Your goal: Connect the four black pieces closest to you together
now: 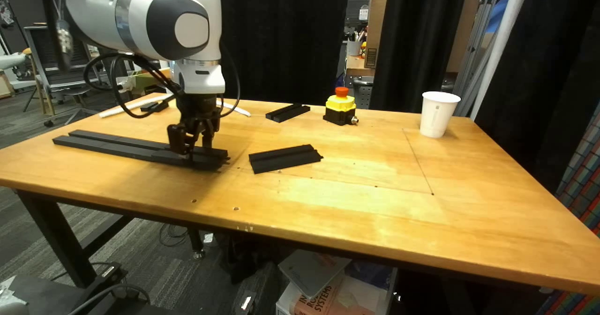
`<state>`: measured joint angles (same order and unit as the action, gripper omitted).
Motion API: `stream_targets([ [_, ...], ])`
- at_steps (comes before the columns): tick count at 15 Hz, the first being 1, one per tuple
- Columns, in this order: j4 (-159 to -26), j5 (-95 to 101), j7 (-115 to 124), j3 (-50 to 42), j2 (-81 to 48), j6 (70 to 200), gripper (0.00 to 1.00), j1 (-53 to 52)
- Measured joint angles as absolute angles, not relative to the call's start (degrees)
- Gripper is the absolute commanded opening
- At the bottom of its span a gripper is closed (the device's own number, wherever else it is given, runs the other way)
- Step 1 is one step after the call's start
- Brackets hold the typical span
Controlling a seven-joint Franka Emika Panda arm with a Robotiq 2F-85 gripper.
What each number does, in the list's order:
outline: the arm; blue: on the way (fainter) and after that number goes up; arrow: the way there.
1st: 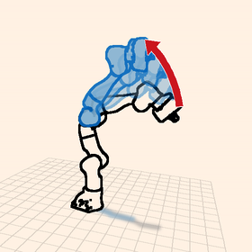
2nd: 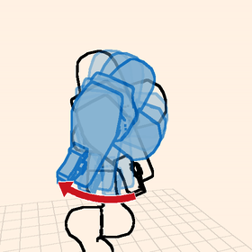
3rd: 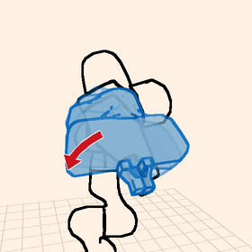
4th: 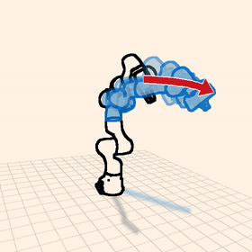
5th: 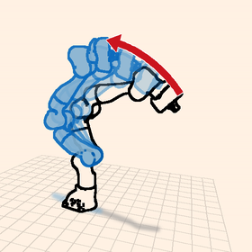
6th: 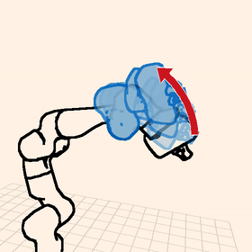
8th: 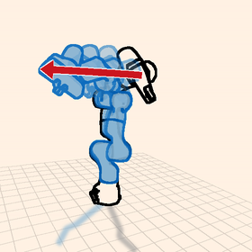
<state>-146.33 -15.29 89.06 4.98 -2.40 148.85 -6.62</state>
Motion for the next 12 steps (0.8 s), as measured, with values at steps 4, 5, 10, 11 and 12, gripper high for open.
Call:
stream_targets([
  [4,-146.4,-15.3,88.8,5.0,-2.4,148.8,0.46,-6.6],
  [5,-146.4,-15.4,88.8,5.0,-2.4,148.8,0.46,-6.6],
  [10,-146.3,-17.0,88.2,5.1,-2.4,148.8,0.46,-6.6],
  [11,-146.2,-17.4,87.9,5.2,-2.4,148.8,0.46,-6.6],
  [12,-146.2,-17.7,87.8,5.3,-2.4,148.8,0.46,-6.6],
])
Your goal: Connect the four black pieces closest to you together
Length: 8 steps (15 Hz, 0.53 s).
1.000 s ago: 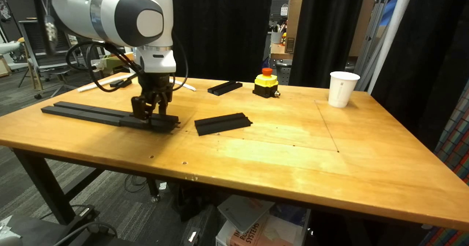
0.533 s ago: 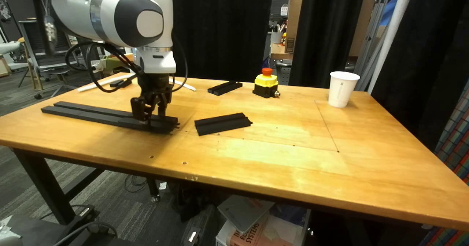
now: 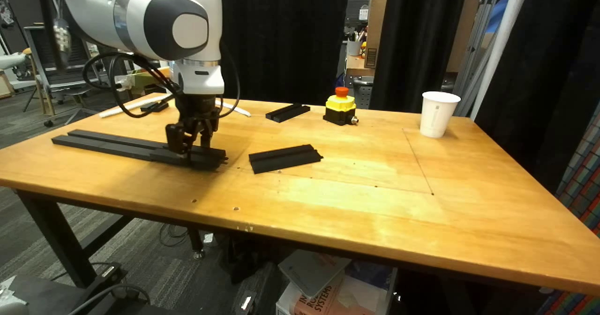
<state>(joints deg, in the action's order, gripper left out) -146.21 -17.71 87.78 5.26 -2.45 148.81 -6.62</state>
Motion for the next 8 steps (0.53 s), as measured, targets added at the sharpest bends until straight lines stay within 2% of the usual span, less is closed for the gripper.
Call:
stream_targets([
  [8,-146.1,-18.1,87.6,5.4,-3.0,149.0,0.46,-6.6],
])
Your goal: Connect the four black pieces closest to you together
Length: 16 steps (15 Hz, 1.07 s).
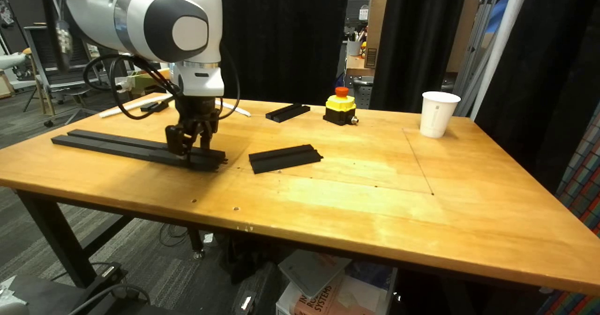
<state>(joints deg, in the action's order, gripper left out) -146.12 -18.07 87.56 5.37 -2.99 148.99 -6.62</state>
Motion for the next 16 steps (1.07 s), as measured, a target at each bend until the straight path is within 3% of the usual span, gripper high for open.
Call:
stream_targets([
  [16,-145.0,-18.1,87.6,5.6,-4.7,150.2,0.46,-6.6],
])
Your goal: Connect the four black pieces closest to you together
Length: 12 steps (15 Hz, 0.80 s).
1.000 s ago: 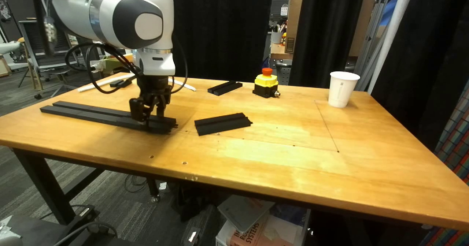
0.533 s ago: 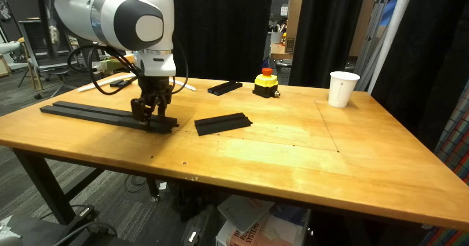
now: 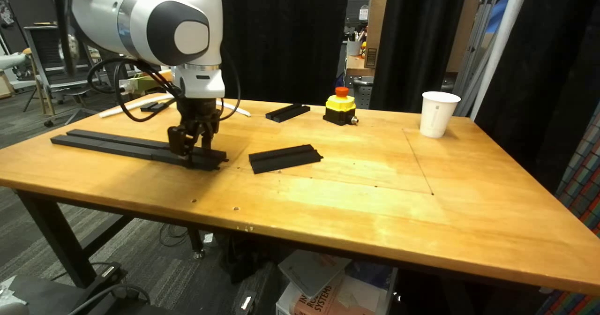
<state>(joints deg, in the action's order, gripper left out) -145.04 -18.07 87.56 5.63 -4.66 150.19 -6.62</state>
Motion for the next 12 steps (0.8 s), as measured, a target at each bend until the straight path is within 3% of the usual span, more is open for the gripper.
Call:
stream_targets([
  [12,-145.1,-18.1,85.8,5.9,-4.7,150.3,0.46,-6.6],
])
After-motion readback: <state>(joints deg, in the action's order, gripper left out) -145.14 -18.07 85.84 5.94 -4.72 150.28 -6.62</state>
